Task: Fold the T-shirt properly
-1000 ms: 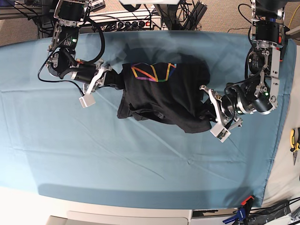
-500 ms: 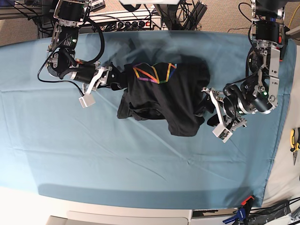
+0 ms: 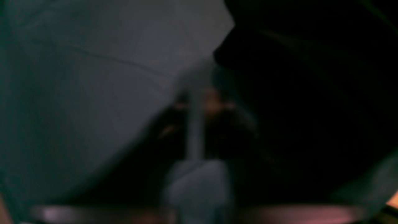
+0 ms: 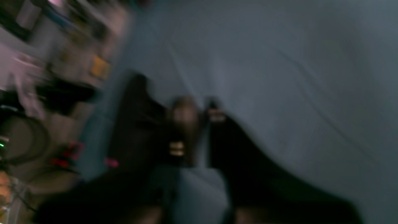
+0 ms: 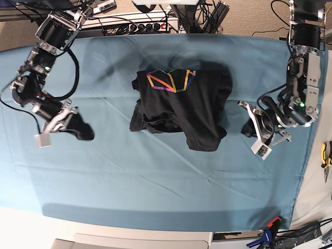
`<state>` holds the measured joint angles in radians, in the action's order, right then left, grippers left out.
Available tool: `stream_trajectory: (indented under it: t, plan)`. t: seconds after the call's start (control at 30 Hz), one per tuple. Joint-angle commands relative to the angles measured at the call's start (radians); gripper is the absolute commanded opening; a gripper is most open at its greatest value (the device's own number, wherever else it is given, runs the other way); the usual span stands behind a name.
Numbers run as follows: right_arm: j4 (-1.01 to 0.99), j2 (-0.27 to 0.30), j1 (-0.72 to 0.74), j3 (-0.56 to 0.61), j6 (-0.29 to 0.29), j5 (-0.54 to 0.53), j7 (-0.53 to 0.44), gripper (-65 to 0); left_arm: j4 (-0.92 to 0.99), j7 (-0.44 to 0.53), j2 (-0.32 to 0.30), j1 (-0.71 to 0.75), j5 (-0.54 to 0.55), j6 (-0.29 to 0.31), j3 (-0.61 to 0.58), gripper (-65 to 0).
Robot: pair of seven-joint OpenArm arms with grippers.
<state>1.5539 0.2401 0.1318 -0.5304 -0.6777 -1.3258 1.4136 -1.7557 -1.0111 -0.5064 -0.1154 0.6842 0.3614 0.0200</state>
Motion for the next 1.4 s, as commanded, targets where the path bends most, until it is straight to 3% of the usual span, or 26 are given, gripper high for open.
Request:
stream_trajectory:
  t: [0.0,0.07,0.17,0.37,0.53,0.63,0.8,1.2,1.37]
  plan:
    - [0.017,0.003,0.018,-0.001,-0.012,-0.075,-0.017,-65.0,-0.030,0.029,0.000,-0.024,0.051,0.019,0.018,-65.0]
    - [0.017,-0.029,0.017,0.006,-0.020,-0.158,-0.017,-65.0,-0.040,0.042,0.023,-0.023,0.127,0.071,0.031,-65.0]
    - [0.017,-0.107,0.014,0.042,-0.020,-0.158,-0.017,-65.0,-0.042,0.043,0.082,-0.023,0.187,0.103,0.035,-65.0]
    - [0.017,-0.266,0.000,0.240,-0.020,-0.158,-0.017,-65.0,-0.016,0.070,0.216,-0.020,0.173,0.106,0.035,-65.0]
    - [0.015,-0.332,-0.022,0.422,-0.020,-0.104,-0.017,-65.0,0.098,0.069,0.280,-0.020,0.172,0.095,0.035,-65.0]
    - [0.015,-0.331,-0.056,0.486,-0.020,-0.055,-0.017,-65.0,0.172,0.070,0.291,-0.020,0.173,0.092,0.035,-65.0]
    - [0.015,-0.312,-0.116,0.486,-0.020,0.000,-0.017,-65.0,0.233,0.071,0.290,-0.021,0.154,0.092,0.035,-65.0]
    - [0.015,-0.186,-0.140,0.348,-0.020,0.080,-0.017,-65.0,0.234,0.096,0.290,-0.020,0.052,0.090,0.035,-65.0]
    - [0.015,-0.156,-0.141,0.283,-0.020,0.189,-0.017,-65.0,0.234,0.118,0.290,-0.021,-0.098,0.017,0.035,-65.0]
